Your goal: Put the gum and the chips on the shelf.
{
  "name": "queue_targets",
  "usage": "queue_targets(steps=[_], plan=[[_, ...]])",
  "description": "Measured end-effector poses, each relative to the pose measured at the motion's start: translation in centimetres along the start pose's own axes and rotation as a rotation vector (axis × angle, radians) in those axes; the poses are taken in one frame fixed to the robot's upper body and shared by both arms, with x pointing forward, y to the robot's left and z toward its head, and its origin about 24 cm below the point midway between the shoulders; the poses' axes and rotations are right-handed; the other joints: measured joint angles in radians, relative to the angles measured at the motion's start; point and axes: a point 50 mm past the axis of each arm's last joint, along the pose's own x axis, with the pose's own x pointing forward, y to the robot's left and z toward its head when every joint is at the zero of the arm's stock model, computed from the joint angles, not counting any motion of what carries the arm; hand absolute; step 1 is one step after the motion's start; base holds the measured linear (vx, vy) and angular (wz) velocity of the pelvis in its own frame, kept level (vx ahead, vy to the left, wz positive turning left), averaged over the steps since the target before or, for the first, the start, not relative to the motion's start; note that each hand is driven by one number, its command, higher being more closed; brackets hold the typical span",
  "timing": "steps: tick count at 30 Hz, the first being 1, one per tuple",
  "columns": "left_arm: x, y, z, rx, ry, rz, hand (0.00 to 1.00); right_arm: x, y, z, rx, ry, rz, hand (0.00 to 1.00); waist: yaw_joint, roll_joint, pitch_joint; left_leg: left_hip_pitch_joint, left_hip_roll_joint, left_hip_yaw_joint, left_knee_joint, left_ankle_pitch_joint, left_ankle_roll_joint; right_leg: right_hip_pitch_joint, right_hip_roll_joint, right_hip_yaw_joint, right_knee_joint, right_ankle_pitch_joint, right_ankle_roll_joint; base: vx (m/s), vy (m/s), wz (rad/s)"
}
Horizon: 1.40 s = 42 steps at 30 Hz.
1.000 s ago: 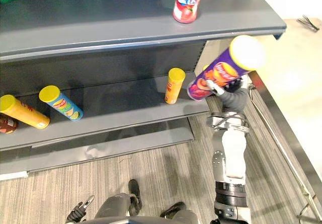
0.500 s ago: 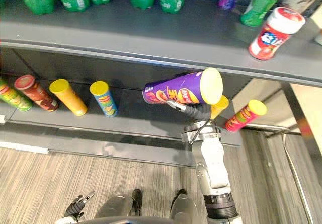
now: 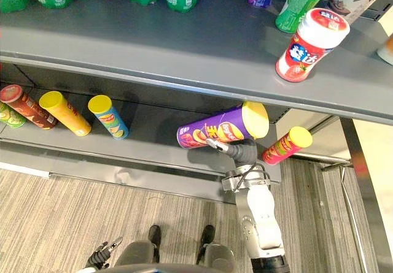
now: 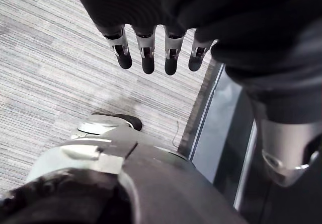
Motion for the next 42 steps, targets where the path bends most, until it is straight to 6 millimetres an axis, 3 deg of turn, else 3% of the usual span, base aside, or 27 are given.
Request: queue_targets(steps=[4,12,20,28,34,38,42], plan=[[0.0,0.0,0.1,0.004,-0.005,0.025,0.0,-0.6,0.5,-0.6,0.014,0.032,0.013,1.0,-0.002,0.0,-0.028,0.017,-0.01,-0.016,-0.04,0.019,-0.005,0.023,-0.002,-0.015,-0.033,0.005,0.002,0.08,0.006,0.15],[0.0,0.1,0.0,-0.019,-0.003,0.075,0.0,-1.4,3.7,-2.1,0.083,0.104,0.149,1.0,-0.008,-0.001,-0.081,0.068,-0.012,0.007,-0.125,0.049,-0.009,0.042,0.002,-0.005,-0.066,0.02,0.002,0.01,0.006,-0.04],[0.1,0.3,0.5,-0.044,-0.02,0.105,0.0,-1.9,5.1,-2.9,0.114,0.148,0.202,1.0,-0.023,-0.002,-0.092,0.102,-0.012,0.041,-0.159,0.052,-0.006,0.052,0.007,0.033,-0.079,0.034,0.005,-0.02,0.012,-0.13],[0.2,0.3,0.7,-0.045,-0.028,0.115,0.0,-3.0,6.9,-6.0,0.115,0.297,0.294,1.0,-0.015,-0.001,-0.092,0.092,-0.01,0.036,-0.157,0.068,-0.005,0.04,0.01,0.03,-0.078,0.035,0.004,0.01,-0.004,0.01],[0.8,-0.5,2.6,-0.05,-0.076,0.102,0.0,-0.7,7.2,-7.8,-0.028,0.334,0.35,1.0,0.013,0.007,-0.058,0.039,-0.011,-0.019,-0.113,0.066,-0.007,0.035,0.006,-0.02,-0.071,0.034,0.002,-0.03,-0.011,0.26],[1.2,-1.1,4.6,-0.053,-0.126,0.089,0.0,2.9,7.2,-7.3,-0.177,0.26,0.342,1.0,0.039,0.026,0.016,-0.037,-0.011,-0.063,-0.076,0.064,-0.01,-0.018,-0.005,-0.066,-0.015,0.022,-0.013,-0.11,-0.007,0.36],[1.3,-1.4,5.7,-0.055,-0.166,0.09,0.0,6.5,5.8,-6.1,-0.315,0.184,0.237,1.0,0.057,0.037,0.085,-0.094,-0.018,-0.085,-0.033,0.072,-0.009,-0.072,-0.031,-0.096,0.069,-0.01,-0.016,-0.06,0.003,0.27]])
